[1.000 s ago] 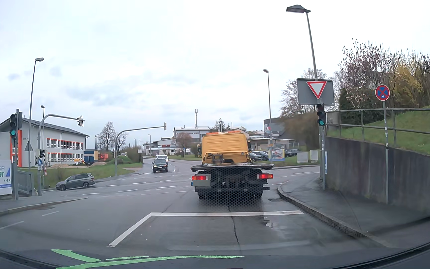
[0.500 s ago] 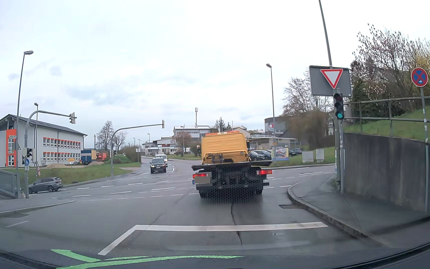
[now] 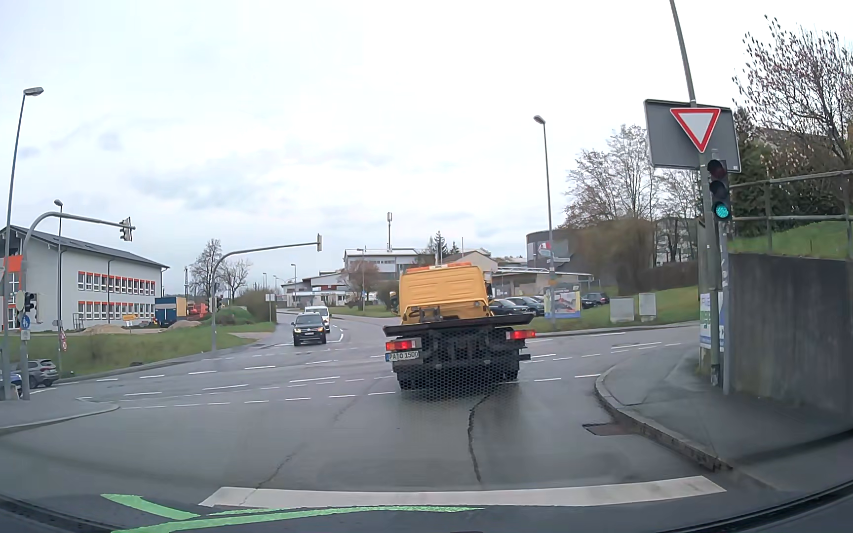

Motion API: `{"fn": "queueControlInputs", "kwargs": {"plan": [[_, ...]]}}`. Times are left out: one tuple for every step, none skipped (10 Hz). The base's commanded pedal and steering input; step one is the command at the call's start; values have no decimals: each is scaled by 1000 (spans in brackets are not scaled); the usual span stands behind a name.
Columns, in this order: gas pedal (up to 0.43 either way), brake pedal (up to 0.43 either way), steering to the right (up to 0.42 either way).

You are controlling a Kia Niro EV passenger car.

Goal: Follow the waypoints while adhering to traffic rules and regulations

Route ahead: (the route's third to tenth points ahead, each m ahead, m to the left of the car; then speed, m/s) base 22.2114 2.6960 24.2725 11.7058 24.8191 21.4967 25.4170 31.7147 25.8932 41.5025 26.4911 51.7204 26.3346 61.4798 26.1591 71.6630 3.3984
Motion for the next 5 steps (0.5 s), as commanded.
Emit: {"fn": "queueControlInputs", "kwargs": {"plan": [[0, 0, -3], [28, 0, -3], [67, 0, -4], [98, 0, -4], [110, 0, -3]]}}
